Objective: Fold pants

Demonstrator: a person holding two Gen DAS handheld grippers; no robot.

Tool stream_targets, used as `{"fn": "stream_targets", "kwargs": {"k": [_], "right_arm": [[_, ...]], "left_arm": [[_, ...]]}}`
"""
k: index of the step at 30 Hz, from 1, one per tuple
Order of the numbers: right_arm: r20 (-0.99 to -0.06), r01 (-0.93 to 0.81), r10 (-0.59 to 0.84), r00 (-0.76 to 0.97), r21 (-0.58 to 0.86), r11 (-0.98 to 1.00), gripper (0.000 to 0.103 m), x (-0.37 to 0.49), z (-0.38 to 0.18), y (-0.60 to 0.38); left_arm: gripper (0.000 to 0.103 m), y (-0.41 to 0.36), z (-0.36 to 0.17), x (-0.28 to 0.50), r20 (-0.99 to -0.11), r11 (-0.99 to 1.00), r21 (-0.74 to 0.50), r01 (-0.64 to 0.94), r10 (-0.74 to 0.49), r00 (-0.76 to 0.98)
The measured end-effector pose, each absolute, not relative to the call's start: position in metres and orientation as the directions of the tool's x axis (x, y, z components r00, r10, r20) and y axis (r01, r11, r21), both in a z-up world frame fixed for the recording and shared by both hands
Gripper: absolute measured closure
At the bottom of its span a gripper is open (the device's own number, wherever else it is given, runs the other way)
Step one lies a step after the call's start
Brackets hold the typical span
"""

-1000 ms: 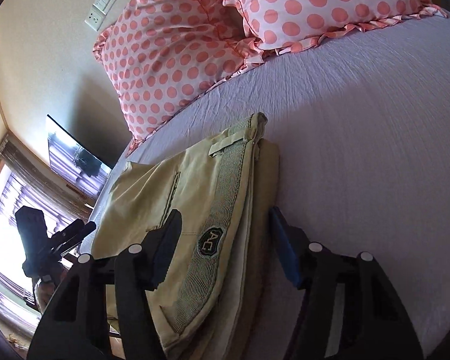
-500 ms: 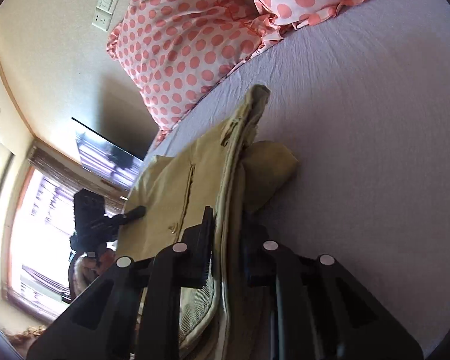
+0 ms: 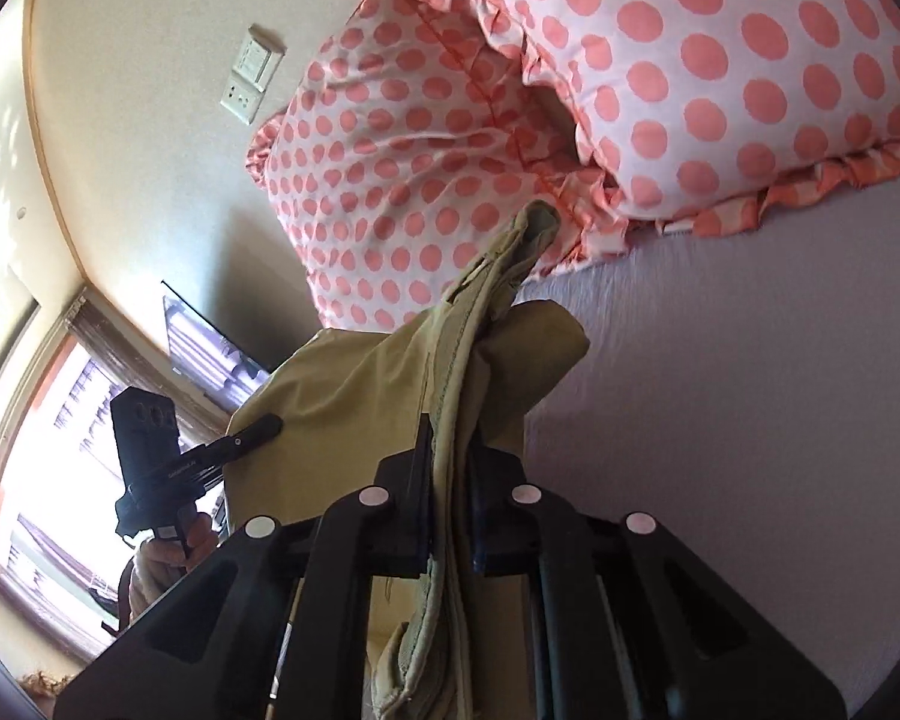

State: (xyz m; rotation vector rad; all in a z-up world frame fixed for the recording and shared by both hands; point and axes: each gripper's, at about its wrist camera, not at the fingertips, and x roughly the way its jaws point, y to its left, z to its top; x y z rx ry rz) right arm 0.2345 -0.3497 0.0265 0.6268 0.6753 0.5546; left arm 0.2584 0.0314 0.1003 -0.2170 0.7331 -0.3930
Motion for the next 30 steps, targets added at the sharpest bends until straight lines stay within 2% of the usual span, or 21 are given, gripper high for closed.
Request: {"fn": "stream_targets", "kwargs": {"k": [3, 5, 6, 7, 8, 9, 10, 12, 14, 15, 16, 18, 19, 21, 22, 25, 26, 27, 28, 29, 30], "right_arm": [[-0.501, -0.144, 0.551, 0.667, 0.64, 0.755, 0.093, 0.265, 0.007, -0.356], [-0.628, -0.042, 0.452, 0.633, 0.555, 0.831, 0.085, 0.276, -0.01, -0.353], [-0.66, -0.01, 0.409, 0.63, 0.52, 0.854, 0.076, 0.275, -0.013, -0.354], [-0.661, 0.002, 0.381, 0.646, 0.501, 0.865, 0.068, 0.27, -0.012, -0.357], [-0.656, 0.021, 0.332, 0.678, 0.468, 0.883, 0.067, 0.261, -0.005, -0.36], [-0.643, 0.027, 0.296, 0.707, 0.442, 0.897, 0.06, 0.251, 0.003, -0.361], [-0.614, 0.002, 0.31, 0.726, 0.454, 0.891, 0.043, 0.242, 0.011, -0.361], [-0.545, -0.094, 0.42, 0.726, 0.526, 0.845, 0.03, 0.229, 0.02, -0.356], [-0.518, -0.169, 0.51, 0.686, 0.569, 0.805, 0.03, 0.224, 0.022, -0.343], [-0.52, -0.182, 0.535, 0.666, 0.582, 0.793, 0.03, 0.224, 0.02, -0.337], [-0.533, -0.178, 0.549, 0.644, 0.593, 0.785, 0.03, 0.226, 0.015, -0.331], [-0.597, -0.107, 0.523, 0.608, 0.591, 0.799, 0.03, 0.236, 0.001, -0.325], [-0.621, -0.067, 0.509, 0.596, 0.594, 0.802, 0.03, 0.239, -0.006, -0.324], [-0.602, -0.033, 0.522, 0.604, 0.636, 0.771, 0.03, 0.237, -0.013, -0.33], [-0.611, -0.018, 0.506, 0.609, 0.627, 0.779, 0.03, 0.232, -0.011, -0.33], [-0.678, 0.026, 0.363, 0.639, 0.491, 0.871, 0.03, 0.205, 0.004, -0.318], [-0.698, 0.035, 0.309, 0.645, 0.432, 0.901, 0.027, 0.192, 0.009, -0.31], [-0.713, 0.052, 0.249, 0.655, 0.372, 0.927, 0.01, 0.178, 0.011, -0.302], [-0.716, 0.063, 0.189, 0.672, 0.309, 0.949, 0.001, 0.162, 0.012, -0.294], [-0.706, 0.056, 0.141, 0.694, 0.248, 0.967, 0.001, 0.146, 0.011, -0.284], [-0.693, 0.034, 0.115, 0.712, 0.198, 0.98, 0.001, 0.133, 0.008, -0.272]], "left_arm": [[0.091, 0.023, 0.072, 0.302, -0.688, 0.934, -0.308, 0.182, -0.351, 0.635], [0.08, 0.025, 0.05, 0.318, -0.751, 0.955, -0.274, 0.118, -0.289, 0.594], [0.072, 0.031, 0.044, 0.319, -0.758, 0.955, -0.278, 0.1, -0.282, 0.588], [0.066, 0.038, 0.043, 0.316, -0.753, 0.955, -0.283, 0.086, -0.277, 0.597], [0.063, 0.046, 0.046, 0.311, -0.744, 0.961, -0.268, 0.064, -0.249, 0.62], [0.062, 0.054, 0.051, 0.303, -0.729, 0.964, -0.261, 0.052, -0.232, 0.644], [0.062, 0.061, 0.056, 0.295, -0.712, 0.961, -0.272, 0.055, -0.24, 0.66], [0.063, 0.071, 0.067, 0.277, -0.671, 0.937, -0.341, 0.08, -0.302, 0.677], [0.061, 0.07, 0.073, 0.258, -0.622, 0.889, -0.429, 0.157, -0.417, 0.663], [0.057, 0.066, 0.074, 0.25, -0.604, 0.865, -0.46, 0.199, -0.469, 0.644], [0.05, 0.057, 0.073, 0.247, -0.601, 0.848, -0.478, 0.231, -0.507, 0.617], [0.047, 0.036, 0.064, 0.247, -0.63, 0.831, -0.492, 0.259, -0.545, 0.553], [0.046, 0.027, 0.056, 0.25, -0.654, 0.831, -0.492, 0.259, -0.549, 0.52], [0.047, 0.017, 0.036, 0.258, -0.719, 0.861, -0.461, 0.216, -0.505, 0.478], [0.052, 0.016, 0.028, 0.261, -0.74, 0.87, -0.453, 0.195, -0.489, 0.462], [0.051, 0.016, 0.034, 0.246, -0.743, 0.901, -0.39, 0.189, -0.429, 0.514], [0.045, 0.014, 0.039, 0.235, -0.745, 0.919, -0.345, 0.188, -0.39, 0.541], [0.032, 0.012, 0.044, 0.221, -0.74, 0.938, -0.291, 0.19, -0.346, 0.576], [0.022, 0.012, 0.047, 0.205, -0.73, 0.952, -0.238, 0.194, -0.307, 0.61], [0.017, 0.01, 0.049, 0.187, -0.723, 0.967, -0.176, 0.185, -0.254, 0.642], [0.008, 0.008, 0.049, 0.169, -0.718, 0.981, -0.102, 0.162, -0.186, 0.671]]}}
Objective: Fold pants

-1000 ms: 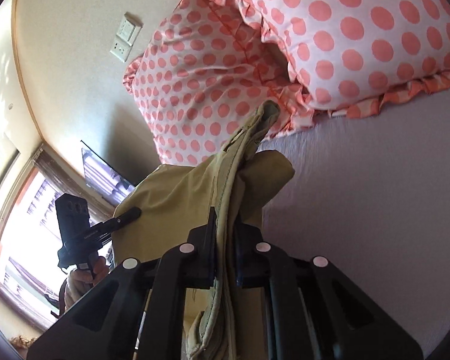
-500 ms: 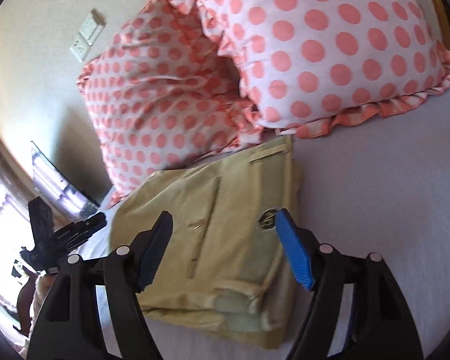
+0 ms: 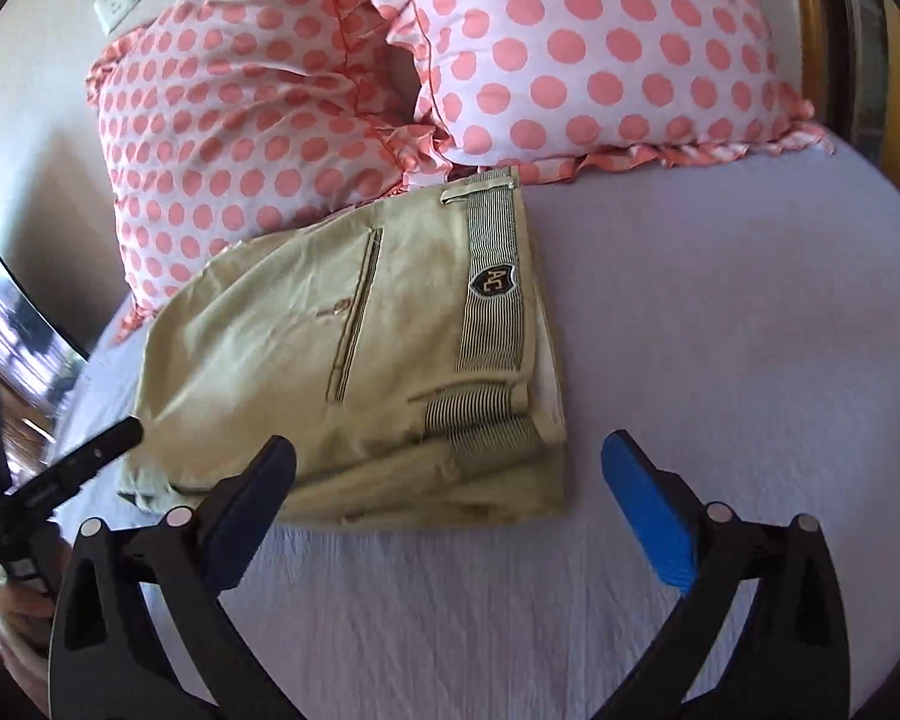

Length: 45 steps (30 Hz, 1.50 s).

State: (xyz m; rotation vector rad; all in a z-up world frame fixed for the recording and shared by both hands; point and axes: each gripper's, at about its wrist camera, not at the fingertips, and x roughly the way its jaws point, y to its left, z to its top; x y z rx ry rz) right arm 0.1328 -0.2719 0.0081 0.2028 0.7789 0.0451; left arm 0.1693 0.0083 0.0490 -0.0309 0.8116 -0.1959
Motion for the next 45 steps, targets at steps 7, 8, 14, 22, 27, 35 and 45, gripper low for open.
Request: {"fn": "stream_targets", "kwargs": {"k": [7, 8, 14, 22, 27, 35, 45], "right_arm": [[-0.668, 0.009, 0.02, 0.744, 0.04, 0.999, 0.001, 0.086, -0.021, -0.227], [-0.67, 0.017, 0.006, 0.742, 0.028, 0.999, 0.001, 0.084, -0.023, -0.223], [-0.655, 0.038, -0.023, 0.755, 0.009, 0.999, 0.001, 0.07, -0.027, -0.213], [-0.633, 0.082, -0.047, 0.772, 0.025, 0.996, 0.001, 0.056, -0.036, -0.21], [-0.6, 0.093, -0.058, 0.798, 0.026, 0.995, 0.001, 0.051, -0.039, -0.209], [-0.594, 0.091, -0.058, 0.802, 0.026, 0.995, 0.001, 0.05, -0.039, -0.209], [-0.594, 0.092, -0.058, 0.802, 0.026, 0.995, 0.001, 0.05, -0.038, -0.209]], "left_arm": [[0.002, -0.001, 0.022, 0.091, -0.694, 0.987, 0.122, 0.106, 0.009, 0.72], [0.002, -0.002, 0.018, 0.087, -0.7, 0.987, 0.125, 0.105, 0.013, 0.714], [0.002, 0.007, 0.005, 0.081, -0.718, 0.997, 0.034, 0.074, -0.027, 0.695], [0.002, 0.009, 0.001, 0.074, -0.686, 0.997, 0.025, 0.068, -0.032, 0.727], [0.002, 0.008, -0.001, 0.07, -0.66, 0.997, 0.027, 0.07, -0.034, 0.75], [0.002, 0.009, -0.001, 0.07, -0.648, 0.997, 0.029, 0.073, -0.037, 0.761], [0.002, 0.009, -0.001, 0.069, -0.648, 0.997, 0.029, 0.072, -0.036, 0.761]]}}
